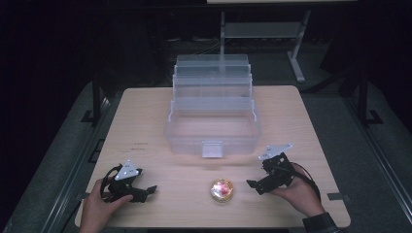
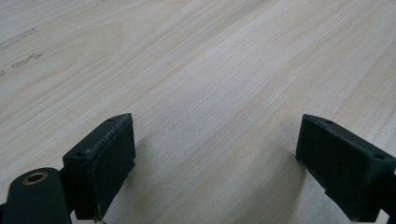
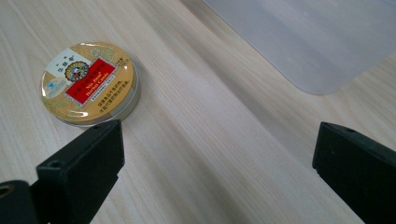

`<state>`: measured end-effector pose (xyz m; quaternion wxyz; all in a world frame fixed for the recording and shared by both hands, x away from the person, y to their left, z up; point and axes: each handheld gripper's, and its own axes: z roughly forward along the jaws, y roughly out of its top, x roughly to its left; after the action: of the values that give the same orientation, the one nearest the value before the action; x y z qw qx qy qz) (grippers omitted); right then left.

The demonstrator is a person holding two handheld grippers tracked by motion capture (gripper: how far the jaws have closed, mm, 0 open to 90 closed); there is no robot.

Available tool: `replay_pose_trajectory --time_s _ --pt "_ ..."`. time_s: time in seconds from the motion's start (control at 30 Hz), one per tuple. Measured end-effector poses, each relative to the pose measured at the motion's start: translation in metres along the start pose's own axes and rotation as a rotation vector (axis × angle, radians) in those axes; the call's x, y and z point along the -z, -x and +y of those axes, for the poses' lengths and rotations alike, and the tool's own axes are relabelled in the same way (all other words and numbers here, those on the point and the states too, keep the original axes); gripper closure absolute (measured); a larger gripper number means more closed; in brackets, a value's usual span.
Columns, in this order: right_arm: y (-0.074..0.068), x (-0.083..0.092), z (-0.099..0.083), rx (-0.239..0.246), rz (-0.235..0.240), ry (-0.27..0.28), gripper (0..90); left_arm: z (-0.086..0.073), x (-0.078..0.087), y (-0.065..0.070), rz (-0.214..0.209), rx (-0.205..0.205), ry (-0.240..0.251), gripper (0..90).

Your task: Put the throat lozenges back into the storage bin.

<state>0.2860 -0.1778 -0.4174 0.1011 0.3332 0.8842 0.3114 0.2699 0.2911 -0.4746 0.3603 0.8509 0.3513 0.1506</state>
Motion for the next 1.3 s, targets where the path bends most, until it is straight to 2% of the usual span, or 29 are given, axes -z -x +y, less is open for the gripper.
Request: replay_pose_trajectory --time_s 0.3,0.87,1.3 --pt "-0.007 -0.006 0.009 0.033 0.019 -0.004 1.8 0.000 0.000 0.000 0.000 0.000 -0.001 11.0" --pt "-0.022 -0.019 0.021 0.061 0.078 -0.015 1.6 0.000 0.000 0.000 0.000 0.003 0.002 11.0" --pt "-0.038 -0.030 0.030 0.108 0.107 -0.029 1.6 0.000 0.000 0.000 0.000 0.003 0.002 11.0"
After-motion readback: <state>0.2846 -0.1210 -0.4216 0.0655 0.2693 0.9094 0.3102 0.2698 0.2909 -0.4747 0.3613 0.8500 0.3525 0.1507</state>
